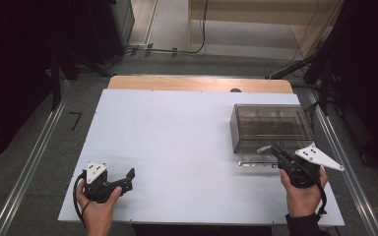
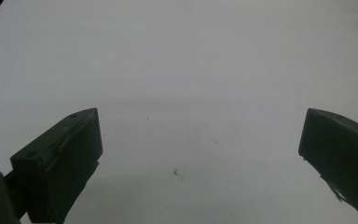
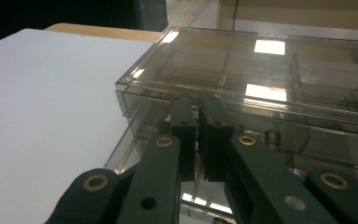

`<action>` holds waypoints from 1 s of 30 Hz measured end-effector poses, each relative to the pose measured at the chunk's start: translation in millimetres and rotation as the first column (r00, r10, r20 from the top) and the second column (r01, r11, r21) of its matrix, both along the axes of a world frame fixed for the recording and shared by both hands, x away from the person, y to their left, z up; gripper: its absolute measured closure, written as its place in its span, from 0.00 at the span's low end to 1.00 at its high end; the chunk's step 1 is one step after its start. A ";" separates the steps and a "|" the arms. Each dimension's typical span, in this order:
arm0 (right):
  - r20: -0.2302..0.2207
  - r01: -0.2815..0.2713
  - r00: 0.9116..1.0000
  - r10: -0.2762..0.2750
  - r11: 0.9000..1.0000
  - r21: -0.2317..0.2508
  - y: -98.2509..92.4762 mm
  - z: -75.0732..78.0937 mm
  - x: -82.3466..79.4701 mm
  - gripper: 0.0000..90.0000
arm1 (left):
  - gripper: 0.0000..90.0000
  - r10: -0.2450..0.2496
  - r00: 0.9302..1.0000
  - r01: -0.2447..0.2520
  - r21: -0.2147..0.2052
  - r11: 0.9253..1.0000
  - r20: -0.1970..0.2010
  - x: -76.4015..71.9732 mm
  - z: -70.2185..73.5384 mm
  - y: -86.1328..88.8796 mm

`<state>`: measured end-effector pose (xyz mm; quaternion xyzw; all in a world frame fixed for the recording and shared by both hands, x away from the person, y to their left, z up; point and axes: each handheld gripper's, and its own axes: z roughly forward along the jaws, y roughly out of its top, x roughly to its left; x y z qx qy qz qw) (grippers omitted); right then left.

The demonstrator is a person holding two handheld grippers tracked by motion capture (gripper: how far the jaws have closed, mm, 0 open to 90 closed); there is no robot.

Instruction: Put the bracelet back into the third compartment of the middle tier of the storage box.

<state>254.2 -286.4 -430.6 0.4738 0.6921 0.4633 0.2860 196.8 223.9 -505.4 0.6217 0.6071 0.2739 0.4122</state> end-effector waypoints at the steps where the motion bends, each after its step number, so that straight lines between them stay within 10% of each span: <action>1: -0.001 0.008 1.000 -0.008 1.000 0.003 -2.4 0.4 0.2 0.93 | 0.00 0.000 1.000 0.000 0.000 1.000 0.000 -0.1 0.0 0.0; 30: -0.001 0.142 0.990 -0.142 0.990 0.021 -50.5 1.0 2.5 0.93 | 0.00 -0.005 1.000 0.004 -0.007 1.000 -0.003 0.3 -0.4 0.8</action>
